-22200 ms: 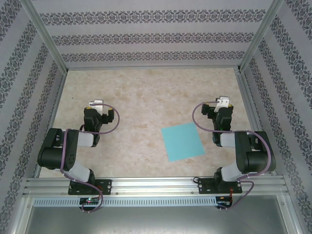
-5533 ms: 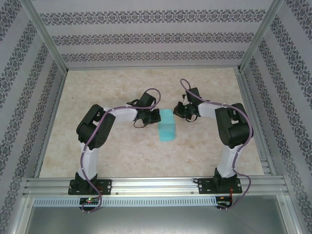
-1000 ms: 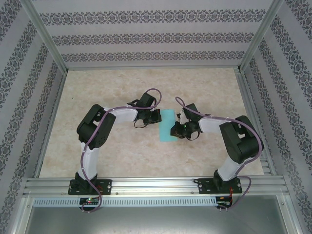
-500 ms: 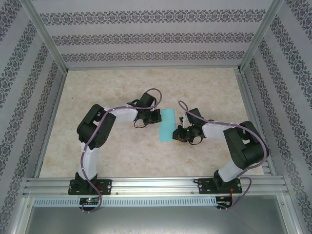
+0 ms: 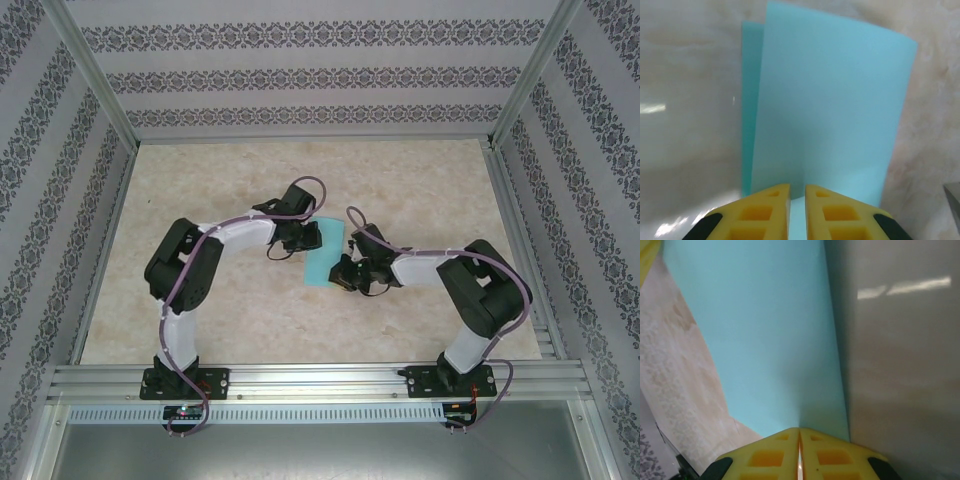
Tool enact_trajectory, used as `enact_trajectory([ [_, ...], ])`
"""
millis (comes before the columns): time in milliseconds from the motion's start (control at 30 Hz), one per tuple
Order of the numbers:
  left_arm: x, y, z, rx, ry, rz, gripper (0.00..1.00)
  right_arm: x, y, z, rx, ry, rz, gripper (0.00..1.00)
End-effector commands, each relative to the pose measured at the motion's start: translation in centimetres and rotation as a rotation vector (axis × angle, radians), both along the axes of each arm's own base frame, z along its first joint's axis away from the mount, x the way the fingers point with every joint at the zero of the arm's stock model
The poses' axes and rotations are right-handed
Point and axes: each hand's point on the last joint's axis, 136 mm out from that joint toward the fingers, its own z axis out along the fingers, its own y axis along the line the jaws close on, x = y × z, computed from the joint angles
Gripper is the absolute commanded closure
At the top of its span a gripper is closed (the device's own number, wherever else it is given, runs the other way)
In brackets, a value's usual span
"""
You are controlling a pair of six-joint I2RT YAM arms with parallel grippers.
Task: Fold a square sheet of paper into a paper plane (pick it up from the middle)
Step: Move the square sheet of paper to the center of the table.
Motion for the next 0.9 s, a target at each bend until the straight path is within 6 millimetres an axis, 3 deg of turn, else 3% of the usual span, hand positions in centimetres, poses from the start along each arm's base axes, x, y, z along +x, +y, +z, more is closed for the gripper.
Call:
enact_trajectory([
  [0, 0.3, 2.4, 1.8, 0.002, -0.051, 0.087, 0.83, 1.9, 2.1, 0.0, 0.007, -0.014, -0.093, 0.89],
  [133, -1.0, 3.8, 2.8, -0.015, -0.079, 0.108, 0.83, 3.8, 2.9, 2.8, 0.054, -0.094, -0.098, 0.89],
  [333, -2.5, 4.0, 4.3, -0.078, -0.112, 0.099, 0.83, 5.4, 1.3, 6.8, 0.034, -0.21, -0.029, 0.86],
  [433, -2.9, 3.7, 4.5, -0.114, -0.115, 0.091, 0.84, 6.7, 0.3, 7.0, -0.022, -0.231, -0.007, 0.86],
  [600, -3.6, 3.6, 5.5, -0.147, -0.13, 0.09, 0.84, 9.4, -0.6, 5.7, -0.115, -0.226, -0.003, 0.87],
  [767, -3.9, 5.0, 6.2, -0.104, -0.157, 0.123, 0.85, 10.7, 0.6, 4.9, -0.098, -0.218, 0.026, 0.88],
  [867, -4.4, 4.5, 6.5, -0.139, -0.158, 0.106, 0.86, 10.8, 1.2, 4.2, -0.079, -0.203, 0.036, 0.88],
])
